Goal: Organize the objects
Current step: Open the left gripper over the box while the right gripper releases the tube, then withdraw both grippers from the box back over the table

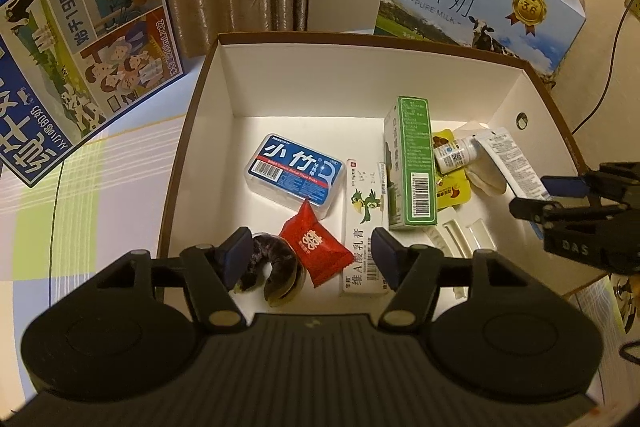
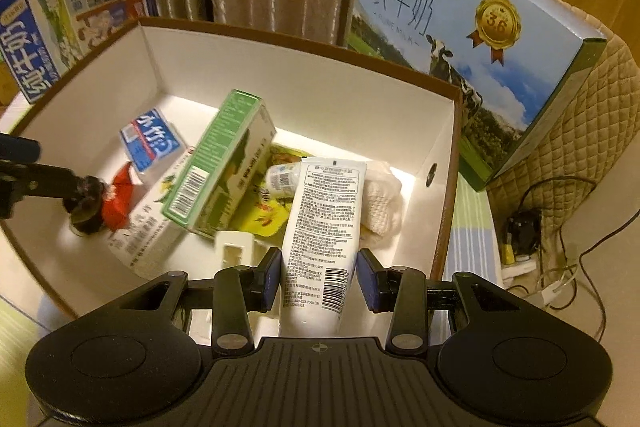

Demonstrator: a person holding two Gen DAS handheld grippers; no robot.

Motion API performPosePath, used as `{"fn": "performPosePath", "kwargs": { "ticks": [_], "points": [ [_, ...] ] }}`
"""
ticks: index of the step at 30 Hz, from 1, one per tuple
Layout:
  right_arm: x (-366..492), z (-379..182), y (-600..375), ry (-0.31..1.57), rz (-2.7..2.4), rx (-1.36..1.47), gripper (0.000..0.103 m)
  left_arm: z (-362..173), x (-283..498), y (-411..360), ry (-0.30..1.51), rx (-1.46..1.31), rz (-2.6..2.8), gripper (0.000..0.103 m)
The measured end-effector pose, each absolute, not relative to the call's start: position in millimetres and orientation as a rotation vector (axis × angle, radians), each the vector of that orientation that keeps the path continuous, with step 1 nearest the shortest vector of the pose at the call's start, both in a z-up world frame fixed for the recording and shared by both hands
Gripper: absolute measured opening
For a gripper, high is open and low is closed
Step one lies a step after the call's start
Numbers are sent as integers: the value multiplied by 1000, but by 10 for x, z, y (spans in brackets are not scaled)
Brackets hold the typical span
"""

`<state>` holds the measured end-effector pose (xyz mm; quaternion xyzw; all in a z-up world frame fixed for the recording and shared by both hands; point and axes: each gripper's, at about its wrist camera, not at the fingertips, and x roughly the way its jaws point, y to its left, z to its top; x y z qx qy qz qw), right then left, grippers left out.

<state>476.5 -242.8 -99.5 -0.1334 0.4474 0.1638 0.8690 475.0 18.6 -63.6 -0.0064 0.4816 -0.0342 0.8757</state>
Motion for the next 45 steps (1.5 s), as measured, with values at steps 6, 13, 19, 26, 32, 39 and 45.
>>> {"fn": "performPosePath", "kwargs": {
  "ticks": [6, 13, 19, 26, 32, 39, 45],
  "points": [
    [4842, -939, -2478, 938, 344, -230, 38, -616, 4722, 200, 1006, -17, -69, 64],
    [4740, -793, -2527, 932, 394, -139, 44, -540, 4667, 206, 989, -18, -72, 71],
    [4554, -676, -2527, 927, 436, -93, 56, -495, 4604, 170, 979, -6, -75, 76],
    [4264, -534, -2613, 913, 448, -23, 67, -354, 4412, 119, 945, 6, -86, 84],
    [3996, -403, -2692, 904, 453, 40, 71, -178, 4169, 69, 911, 9, -87, 91],
    [3627, -251, -2737, 908, 464, 67, 75, -49, 3793, 4, 914, 21, -58, 97],
    [3279, -185, -2803, 917, 464, 91, 76, 27, 3437, -17, 921, 4, -22, 99]
  ]
}}
